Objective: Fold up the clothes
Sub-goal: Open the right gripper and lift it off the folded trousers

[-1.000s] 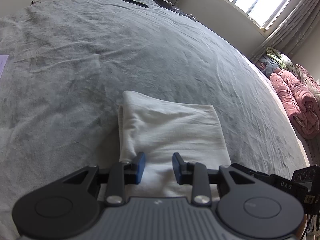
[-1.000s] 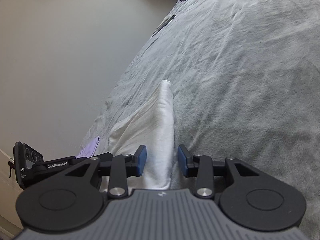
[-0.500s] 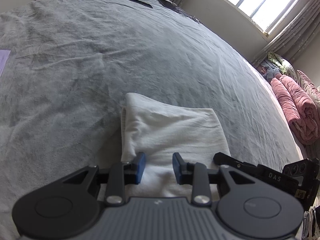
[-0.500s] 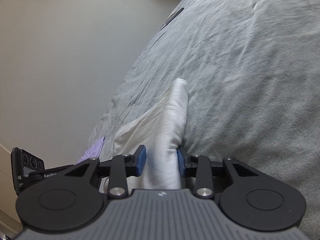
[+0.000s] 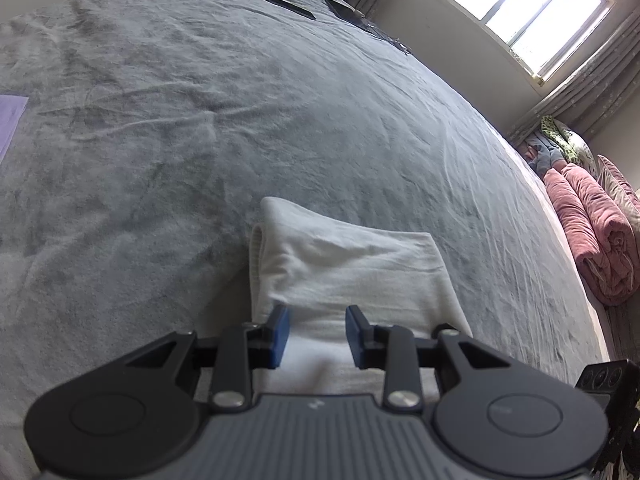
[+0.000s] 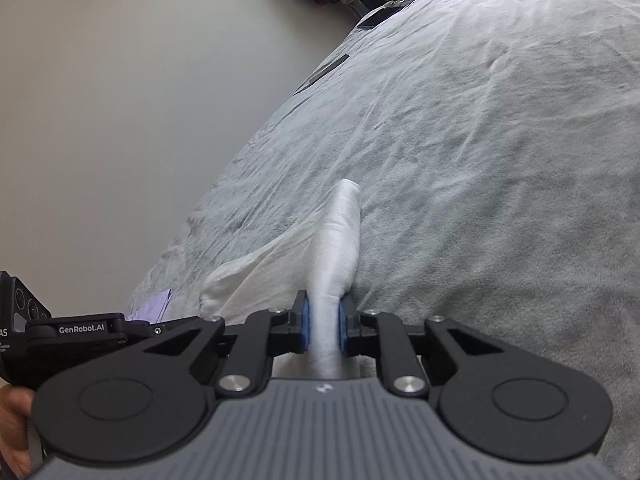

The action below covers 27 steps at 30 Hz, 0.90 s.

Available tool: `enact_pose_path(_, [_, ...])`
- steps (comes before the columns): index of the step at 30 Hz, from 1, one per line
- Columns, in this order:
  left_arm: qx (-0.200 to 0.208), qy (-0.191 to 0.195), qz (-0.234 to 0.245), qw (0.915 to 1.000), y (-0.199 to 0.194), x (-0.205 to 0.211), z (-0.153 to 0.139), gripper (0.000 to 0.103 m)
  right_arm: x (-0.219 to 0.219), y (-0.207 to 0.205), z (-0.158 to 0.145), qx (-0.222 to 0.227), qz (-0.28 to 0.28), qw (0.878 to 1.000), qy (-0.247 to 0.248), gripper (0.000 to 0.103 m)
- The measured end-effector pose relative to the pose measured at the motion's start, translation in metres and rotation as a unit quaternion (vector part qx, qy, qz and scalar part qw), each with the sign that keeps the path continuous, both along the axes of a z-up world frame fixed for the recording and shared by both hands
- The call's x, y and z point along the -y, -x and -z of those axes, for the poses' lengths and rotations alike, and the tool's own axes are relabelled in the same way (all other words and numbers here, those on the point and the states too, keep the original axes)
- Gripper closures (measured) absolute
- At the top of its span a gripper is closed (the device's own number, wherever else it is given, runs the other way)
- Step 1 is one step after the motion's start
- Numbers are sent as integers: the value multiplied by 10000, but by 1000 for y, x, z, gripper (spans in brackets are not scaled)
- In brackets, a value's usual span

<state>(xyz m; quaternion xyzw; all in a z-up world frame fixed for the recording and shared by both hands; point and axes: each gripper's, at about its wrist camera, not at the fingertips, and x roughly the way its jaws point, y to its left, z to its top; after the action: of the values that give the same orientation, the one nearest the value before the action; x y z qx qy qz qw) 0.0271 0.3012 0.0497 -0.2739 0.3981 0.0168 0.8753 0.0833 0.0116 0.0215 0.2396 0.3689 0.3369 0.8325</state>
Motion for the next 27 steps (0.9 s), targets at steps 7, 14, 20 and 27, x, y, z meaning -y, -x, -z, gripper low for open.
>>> enact_pose_path(7, [167,422,220,9987,-2,16,-8,65,36,20,-27,499,267,9962,667,88])
enact_pose_path(14, [146,770,652,9948,-7,54,-8,65,114,38,-24,293,764,9887,1257,88])
enact_pose_path(20, [135,987,1039,9896,-5,100,-9,65,202,77,-30,-103,1418,9804,1362,88])
enact_pose_path(27, [135,975,1752,9796,2,177,-6,62,278,125,-38,-348,1959,9674,1566,88])
